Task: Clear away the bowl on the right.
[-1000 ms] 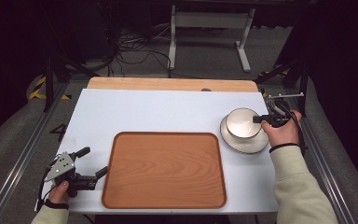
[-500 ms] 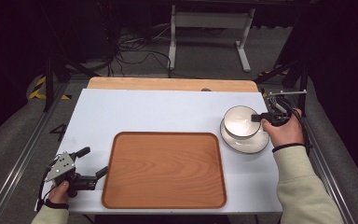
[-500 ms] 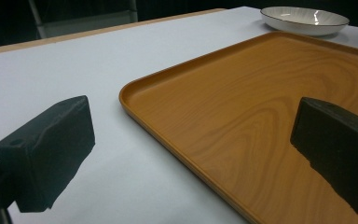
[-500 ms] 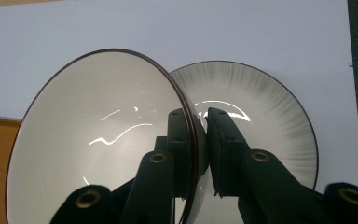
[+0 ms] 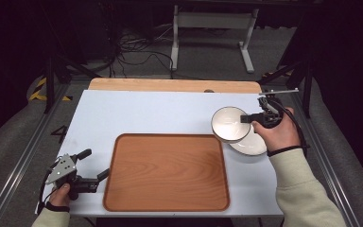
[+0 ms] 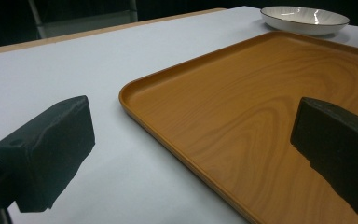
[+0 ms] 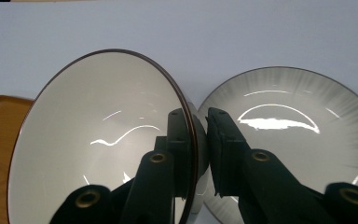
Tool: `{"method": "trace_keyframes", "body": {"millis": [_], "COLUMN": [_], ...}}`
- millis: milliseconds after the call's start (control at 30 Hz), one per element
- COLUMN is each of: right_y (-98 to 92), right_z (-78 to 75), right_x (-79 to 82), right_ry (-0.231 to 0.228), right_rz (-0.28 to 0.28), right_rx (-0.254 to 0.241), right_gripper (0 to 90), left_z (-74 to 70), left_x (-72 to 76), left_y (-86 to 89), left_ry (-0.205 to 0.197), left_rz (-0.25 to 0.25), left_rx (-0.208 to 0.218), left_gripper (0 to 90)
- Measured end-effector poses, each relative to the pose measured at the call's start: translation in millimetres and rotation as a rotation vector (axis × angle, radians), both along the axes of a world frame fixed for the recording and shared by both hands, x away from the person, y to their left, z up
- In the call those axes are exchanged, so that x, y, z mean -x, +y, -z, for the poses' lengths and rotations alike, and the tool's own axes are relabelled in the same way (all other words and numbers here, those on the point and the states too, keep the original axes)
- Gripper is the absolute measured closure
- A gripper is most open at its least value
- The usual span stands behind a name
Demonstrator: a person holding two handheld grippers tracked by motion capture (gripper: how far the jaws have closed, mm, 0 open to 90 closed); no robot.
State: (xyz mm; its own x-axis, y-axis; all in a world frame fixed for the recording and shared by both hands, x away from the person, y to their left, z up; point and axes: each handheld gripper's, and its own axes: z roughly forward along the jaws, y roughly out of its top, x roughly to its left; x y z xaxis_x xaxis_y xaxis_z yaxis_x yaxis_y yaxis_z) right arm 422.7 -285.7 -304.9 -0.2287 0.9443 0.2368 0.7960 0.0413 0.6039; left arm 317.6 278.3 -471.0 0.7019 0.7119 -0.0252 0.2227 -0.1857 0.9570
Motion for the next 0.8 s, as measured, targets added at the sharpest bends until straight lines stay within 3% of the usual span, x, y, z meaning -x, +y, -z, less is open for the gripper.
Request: {"method": "trace_keyframes", "body": {"millis": [233, 800], "right_y": [28.5, 79.6], "right_z": [-9.3, -21.3], "right_x": [7.2, 13.8], "right_ry": [0.003, 0.016], "right_rz": [-0.083, -0.195], "right_rx": [-0.033, -0.088], "right_gripper": [79.8, 79.4], "left_z": [0.1, 0.1], "left_x": [0.2, 0.1], "left_y": [-0.2, -0.2], "left_ry": [0.001, 0.002], "left_rz": [0.0, 0.003], "left_rx": [0.003, 0.0], "left_gripper": [0.3, 0.3]}}
